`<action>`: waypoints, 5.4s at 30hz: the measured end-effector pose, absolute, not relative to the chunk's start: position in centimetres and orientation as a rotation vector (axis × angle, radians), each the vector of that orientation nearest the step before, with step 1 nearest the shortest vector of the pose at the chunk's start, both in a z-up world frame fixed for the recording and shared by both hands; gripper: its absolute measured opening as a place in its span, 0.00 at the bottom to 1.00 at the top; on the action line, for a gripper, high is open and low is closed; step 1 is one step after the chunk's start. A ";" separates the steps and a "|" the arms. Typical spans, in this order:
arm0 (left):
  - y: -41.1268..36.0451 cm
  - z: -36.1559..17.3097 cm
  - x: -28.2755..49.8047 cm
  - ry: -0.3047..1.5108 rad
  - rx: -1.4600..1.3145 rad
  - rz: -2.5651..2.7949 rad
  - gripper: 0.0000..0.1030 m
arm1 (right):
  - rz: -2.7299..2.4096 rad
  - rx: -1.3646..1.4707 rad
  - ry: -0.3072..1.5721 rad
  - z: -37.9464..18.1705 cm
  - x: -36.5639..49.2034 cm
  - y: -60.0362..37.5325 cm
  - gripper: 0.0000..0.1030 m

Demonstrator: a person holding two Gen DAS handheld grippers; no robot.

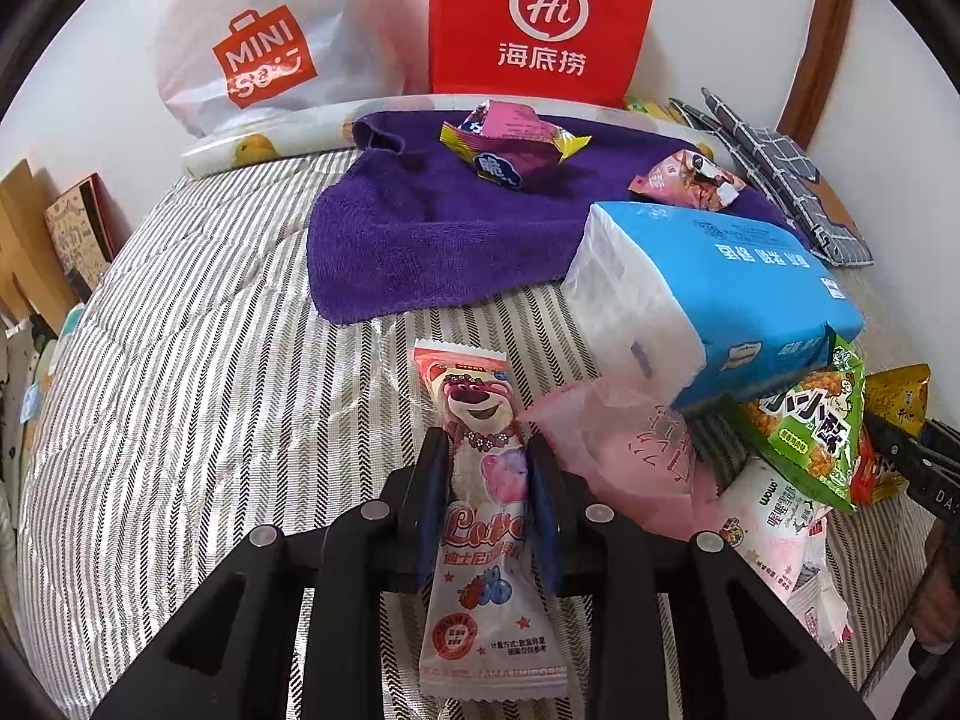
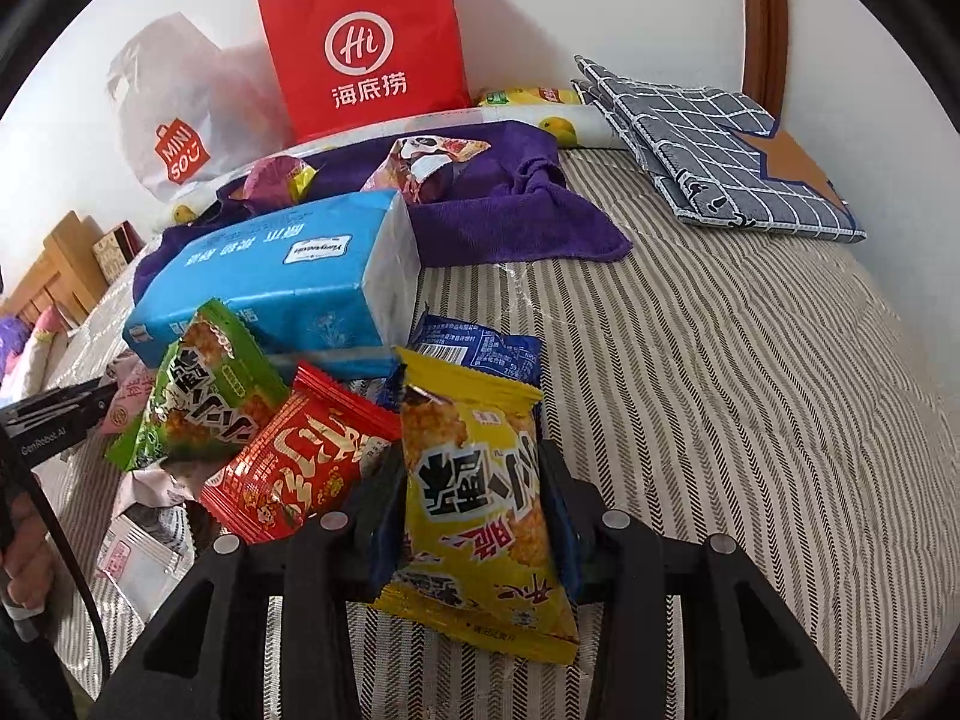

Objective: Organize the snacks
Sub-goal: 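Grasp the pink Lotso candy stick with the left tool while the right tool holds the chip bag, then carry the chip bag and Lotso candy over the purple towel with both tools, then lower both held snacks onto the purple towel and open both tools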

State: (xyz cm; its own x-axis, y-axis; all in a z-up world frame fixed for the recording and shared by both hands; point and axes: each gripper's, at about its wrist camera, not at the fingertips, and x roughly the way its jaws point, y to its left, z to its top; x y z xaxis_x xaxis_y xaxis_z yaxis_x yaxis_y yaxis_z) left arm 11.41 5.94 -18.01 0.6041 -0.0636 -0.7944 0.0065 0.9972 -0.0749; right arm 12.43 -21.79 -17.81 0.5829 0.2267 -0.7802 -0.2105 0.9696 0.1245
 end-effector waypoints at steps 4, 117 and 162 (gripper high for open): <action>6.1 -18.0 11.4 0.919 -0.085 -0.049 0.26 | 0.252 0.004 0.908 -17.8 12.2 -21.6 0.39; 8.3 -12.9 23.5 0.779 -0.178 -0.032 0.21 | 0.280 0.044 0.744 -12.9 28.6 -17.0 0.37; 8.3 -12.4 23.2 0.773 -0.218 -0.080 0.46 | 0.281 0.008 0.657 -11.4 27.4 -16.4 0.52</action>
